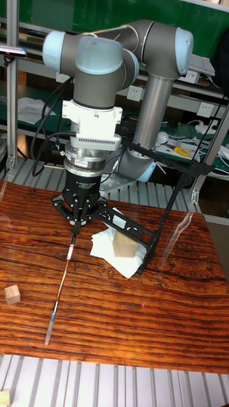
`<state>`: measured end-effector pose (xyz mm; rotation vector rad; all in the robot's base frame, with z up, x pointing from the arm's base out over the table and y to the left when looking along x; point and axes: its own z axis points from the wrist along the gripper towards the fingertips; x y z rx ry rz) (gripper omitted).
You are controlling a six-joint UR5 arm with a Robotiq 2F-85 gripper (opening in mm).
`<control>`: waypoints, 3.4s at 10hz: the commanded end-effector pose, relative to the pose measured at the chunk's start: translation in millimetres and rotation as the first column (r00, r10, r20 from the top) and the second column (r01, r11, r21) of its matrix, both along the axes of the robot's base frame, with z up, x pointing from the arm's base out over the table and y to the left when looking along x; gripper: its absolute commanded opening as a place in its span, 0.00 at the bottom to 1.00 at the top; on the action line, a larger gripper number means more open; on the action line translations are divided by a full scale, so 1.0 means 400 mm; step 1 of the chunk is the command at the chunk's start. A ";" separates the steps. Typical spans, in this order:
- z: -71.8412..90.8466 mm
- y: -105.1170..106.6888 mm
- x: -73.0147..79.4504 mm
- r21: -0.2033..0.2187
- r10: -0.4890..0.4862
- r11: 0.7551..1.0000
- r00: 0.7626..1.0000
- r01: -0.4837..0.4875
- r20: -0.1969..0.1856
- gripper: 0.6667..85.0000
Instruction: Place the brush on the pen rack
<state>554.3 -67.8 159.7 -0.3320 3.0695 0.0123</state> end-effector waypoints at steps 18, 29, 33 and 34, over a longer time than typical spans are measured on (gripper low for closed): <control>0.016 0.081 0.085 0.066 0.051 0.996 0.996 -0.056 0.073 0.00; 0.205 0.125 -0.022 0.086 0.105 0.992 0.990 -0.097 -0.091 0.00; 0.248 0.154 -0.049 0.092 0.089 0.993 0.991 -0.080 -0.099 0.00; 0.263 0.168 -0.055 0.093 0.081 0.993 0.991 -0.071 -0.103 0.00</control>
